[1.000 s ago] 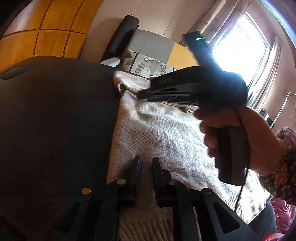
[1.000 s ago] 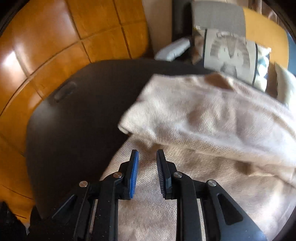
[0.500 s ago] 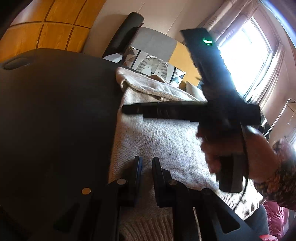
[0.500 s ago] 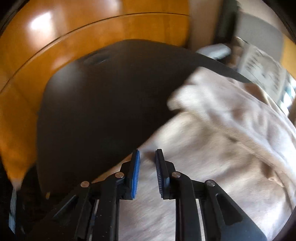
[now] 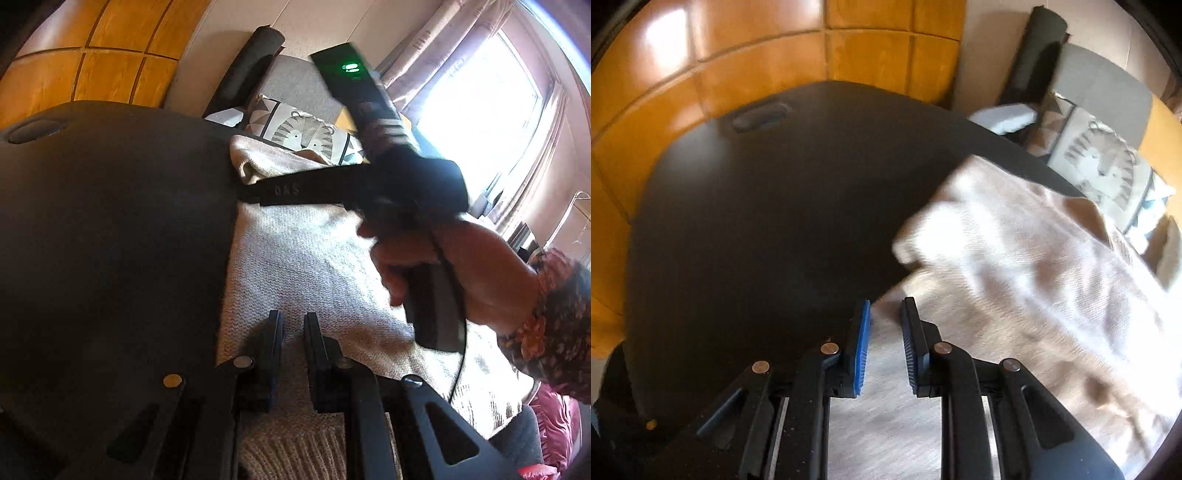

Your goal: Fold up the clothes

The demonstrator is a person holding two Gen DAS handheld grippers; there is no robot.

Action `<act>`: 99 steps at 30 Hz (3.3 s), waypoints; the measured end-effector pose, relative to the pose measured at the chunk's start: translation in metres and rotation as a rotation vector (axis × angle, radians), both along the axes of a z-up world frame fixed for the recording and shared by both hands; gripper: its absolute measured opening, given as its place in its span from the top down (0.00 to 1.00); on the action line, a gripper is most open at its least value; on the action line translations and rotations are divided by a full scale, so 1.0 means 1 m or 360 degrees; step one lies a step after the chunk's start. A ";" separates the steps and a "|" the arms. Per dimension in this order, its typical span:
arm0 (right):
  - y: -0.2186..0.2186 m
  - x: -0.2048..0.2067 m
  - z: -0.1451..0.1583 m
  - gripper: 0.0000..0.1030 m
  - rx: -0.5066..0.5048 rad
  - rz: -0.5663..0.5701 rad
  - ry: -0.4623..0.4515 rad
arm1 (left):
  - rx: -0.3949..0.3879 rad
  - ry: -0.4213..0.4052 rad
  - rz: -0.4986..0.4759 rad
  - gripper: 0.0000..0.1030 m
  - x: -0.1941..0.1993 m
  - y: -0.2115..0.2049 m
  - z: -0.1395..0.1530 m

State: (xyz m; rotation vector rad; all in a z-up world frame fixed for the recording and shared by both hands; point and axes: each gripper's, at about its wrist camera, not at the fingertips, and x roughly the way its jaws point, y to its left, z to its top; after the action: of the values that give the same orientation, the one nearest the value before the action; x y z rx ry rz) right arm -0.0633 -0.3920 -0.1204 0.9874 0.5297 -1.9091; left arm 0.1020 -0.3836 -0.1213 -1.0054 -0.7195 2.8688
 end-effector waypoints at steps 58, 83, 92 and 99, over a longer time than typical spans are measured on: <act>0.405 -0.083 0.013 0.85 -0.0294 -0.1402 -0.0096 | -0.0182 -0.0161 -0.0043 0.87 -0.085 0.027 0.011; 0.410 -0.067 0.031 0.88 -0.0293 -0.1418 -0.0031 | -0.0135 -0.0131 -0.0052 0.87 -0.087 0.021 0.009; 0.417 -0.080 0.017 0.88 -0.0213 -0.1485 -0.0122 | -0.0143 -0.0129 -0.0053 0.87 -0.088 0.021 0.009; 0.439 -0.017 0.019 0.88 -0.0190 -0.1425 -0.0120 | -0.0132 -0.0127 -0.0052 0.87 -0.087 0.021 0.008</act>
State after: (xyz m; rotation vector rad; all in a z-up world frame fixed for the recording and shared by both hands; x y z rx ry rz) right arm -0.0805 0.0467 -0.1019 1.3409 -0.1211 -2.6163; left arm 0.0145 -0.3624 -0.1130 -1.1365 -0.5869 2.8667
